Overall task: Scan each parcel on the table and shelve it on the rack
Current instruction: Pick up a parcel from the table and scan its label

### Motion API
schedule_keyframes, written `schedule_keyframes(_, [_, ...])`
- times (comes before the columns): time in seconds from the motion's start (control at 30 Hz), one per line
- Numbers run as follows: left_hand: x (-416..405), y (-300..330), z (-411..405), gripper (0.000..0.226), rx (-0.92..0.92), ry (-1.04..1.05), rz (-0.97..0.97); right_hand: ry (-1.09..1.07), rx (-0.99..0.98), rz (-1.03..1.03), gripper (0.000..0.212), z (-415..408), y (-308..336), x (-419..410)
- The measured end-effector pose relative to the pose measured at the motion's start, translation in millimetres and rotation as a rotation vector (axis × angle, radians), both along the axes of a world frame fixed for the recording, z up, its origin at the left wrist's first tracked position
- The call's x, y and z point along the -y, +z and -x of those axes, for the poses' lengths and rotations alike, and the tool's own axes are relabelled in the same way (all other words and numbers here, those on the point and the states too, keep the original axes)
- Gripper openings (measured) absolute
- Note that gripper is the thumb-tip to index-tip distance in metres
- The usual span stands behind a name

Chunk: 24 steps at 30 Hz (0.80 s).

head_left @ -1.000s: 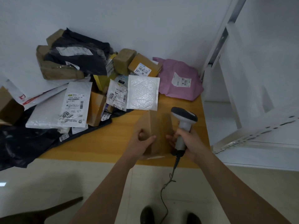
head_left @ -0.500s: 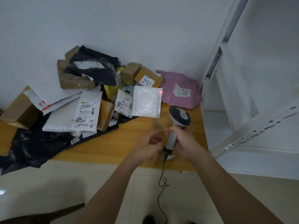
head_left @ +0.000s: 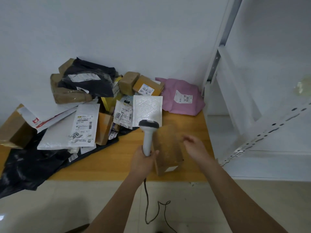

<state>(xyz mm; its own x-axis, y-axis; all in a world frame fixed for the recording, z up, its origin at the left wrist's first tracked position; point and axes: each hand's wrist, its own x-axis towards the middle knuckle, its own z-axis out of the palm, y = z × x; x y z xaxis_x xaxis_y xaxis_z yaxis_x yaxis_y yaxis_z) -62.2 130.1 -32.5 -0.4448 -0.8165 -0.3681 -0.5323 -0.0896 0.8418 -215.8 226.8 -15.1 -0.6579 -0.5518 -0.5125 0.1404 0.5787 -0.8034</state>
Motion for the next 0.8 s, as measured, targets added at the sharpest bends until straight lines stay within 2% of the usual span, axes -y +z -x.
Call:
schedule_keyframes(0.03, [0,-5,-2,0.023,0.003,0.024,0.008,-0.002,-0.005,-0.081,0.038,1,-13,-4])
schedule_keyframes(0.1, [-1,-11,-4,0.023,-0.01,0.05,-0.012,-0.008,0.121,-0.156,0.037,-3,-42,-8])
schedule_keyframes(0.23, [0,-25,-7,0.029,-0.004,0.078,-0.063,-0.176,0.365,-0.045,0.027,-21,-74,-5])
schedule_keyframes(0.27, [1,-26,-8,0.032,-0.002,0.089,-0.056,-0.203,0.381,-0.045,0.032,-24,-81,-4])
schedule_keyframes(0.33, [5,-29,-13,0.032,0.003,0.117,-0.042,-0.211,0.435,-0.077,0.058,-29,-94,-1])
schedule_keyframes(0.43, [17,-34,-24,0.026,-0.008,0.169,-0.083,-0.164,0.669,-0.069,0.097,-36,-101,4])
schedule_keyframes(0.47, [21,-35,-28,0.026,-0.02,0.183,-0.108,-0.131,0.727,-0.05,0.101,-38,-100,5])
schedule_keyframes(0.6, [31,-28,-43,0.022,-0.114,0.219,-0.183,-0.137,0.751,0.028,0.079,-43,-91,2])
schedule_keyframes(0.73, [34,-11,-44,0.019,-0.182,0.219,-0.239,-0.227,0.802,0.233,0.082,-34,-72,-9])
schedule_keyframes(0.8, [32,0,-42,0.019,-0.217,0.244,-0.303,-0.222,0.835,0.309,0.071,-25,-55,-16])
